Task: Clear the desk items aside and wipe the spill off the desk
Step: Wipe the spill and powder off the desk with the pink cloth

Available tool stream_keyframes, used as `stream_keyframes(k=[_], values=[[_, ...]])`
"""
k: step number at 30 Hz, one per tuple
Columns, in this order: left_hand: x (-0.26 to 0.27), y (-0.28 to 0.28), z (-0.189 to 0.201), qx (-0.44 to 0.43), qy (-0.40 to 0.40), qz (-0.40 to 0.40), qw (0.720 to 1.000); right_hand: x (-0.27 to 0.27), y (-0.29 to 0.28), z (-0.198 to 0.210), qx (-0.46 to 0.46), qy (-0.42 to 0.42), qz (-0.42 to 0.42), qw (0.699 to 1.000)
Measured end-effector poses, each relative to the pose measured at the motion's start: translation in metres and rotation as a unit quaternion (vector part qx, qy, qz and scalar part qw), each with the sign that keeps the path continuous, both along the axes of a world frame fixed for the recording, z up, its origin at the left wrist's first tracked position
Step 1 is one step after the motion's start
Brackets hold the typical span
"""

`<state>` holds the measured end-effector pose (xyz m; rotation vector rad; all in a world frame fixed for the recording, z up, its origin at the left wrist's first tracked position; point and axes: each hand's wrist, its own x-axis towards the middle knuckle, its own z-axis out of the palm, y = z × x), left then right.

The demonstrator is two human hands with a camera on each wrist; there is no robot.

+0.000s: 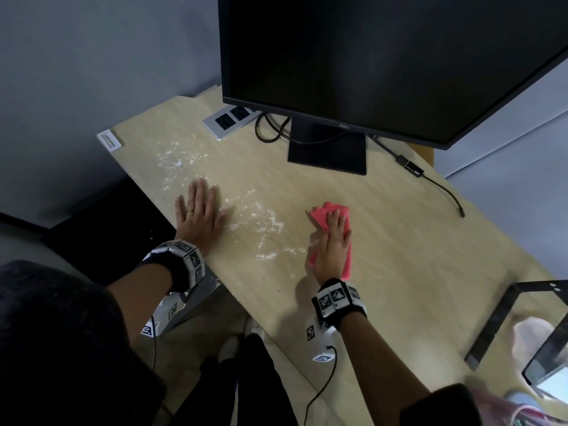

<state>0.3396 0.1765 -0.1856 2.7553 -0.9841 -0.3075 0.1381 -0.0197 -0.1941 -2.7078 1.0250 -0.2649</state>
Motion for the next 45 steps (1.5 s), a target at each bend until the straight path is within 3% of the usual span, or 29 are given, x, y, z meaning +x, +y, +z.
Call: stream_keyframes(k=[8, 11, 12, 15, 16, 18, 20, 22, 26, 29, 33, 38, 45], values=[[0.002, -0.001, -0.002, 0.012, 0.011, 0.002, 1.0, 0.048, 0.078, -0.002, 0.081, -0.045, 0.01, 0.996], [0.003, -0.001, 0.0, 0.004, 0.022, 0.006, 1.0, 0.057, 0.094, 0.01, 0.186, -0.098, 0.012, 0.978], [0.003, -0.001, 0.001, 0.0, 0.029, 0.006, 1.0, 0.058, 0.094, 0.017, 0.262, -0.143, -0.023, 0.954], [0.005, 0.002, 0.006, -0.014, 0.051, -0.003, 0.999, 0.051, 0.081, 0.049, 0.452, -0.306, -0.112, 0.831], [0.006, 0.004, 0.008, -0.013, 0.049, -0.003, 0.999, 0.046, 0.074, 0.057, 0.474, -0.339, -0.114, 0.805], [0.008, 0.009, 0.012, 0.001, 0.032, 0.009, 0.999, 0.033, 0.061, 0.072, 0.479, -0.37, -0.13, 0.786], [0.014, 0.017, 0.012, 0.003, 0.001, 0.018, 1.0, 0.016, 0.05, 0.081, 0.434, -0.393, -0.156, 0.795], [0.021, 0.026, 0.01, -0.009, -0.002, 0.037, 0.999, 0.001, 0.042, 0.082, 0.363, -0.398, -0.174, 0.825], [0.032, 0.043, 0.003, -0.029, -0.006, 0.075, 0.997, -0.017, 0.059, 0.068, 0.249, -0.277, -0.247, 0.895], [0.033, 0.049, 0.001, -0.028, 0.009, 0.073, 0.997, -0.008, 0.091, 0.038, 0.219, -0.219, -0.21, 0.928], [0.035, 0.049, -0.001, -0.031, 0.008, 0.065, 0.997, 0.036, 0.107, 0.012, 0.166, -0.181, -0.244, 0.938], [0.034, 0.047, -0.006, -0.016, -0.009, 0.077, 0.997, 0.09, 0.111, 0.007, 0.145, -0.156, -0.248, 0.945], [0.033, 0.047, -0.002, 0.004, -0.005, 0.078, 0.997, 0.142, 0.114, 0.011, 0.13, -0.128, -0.184, 0.966]])
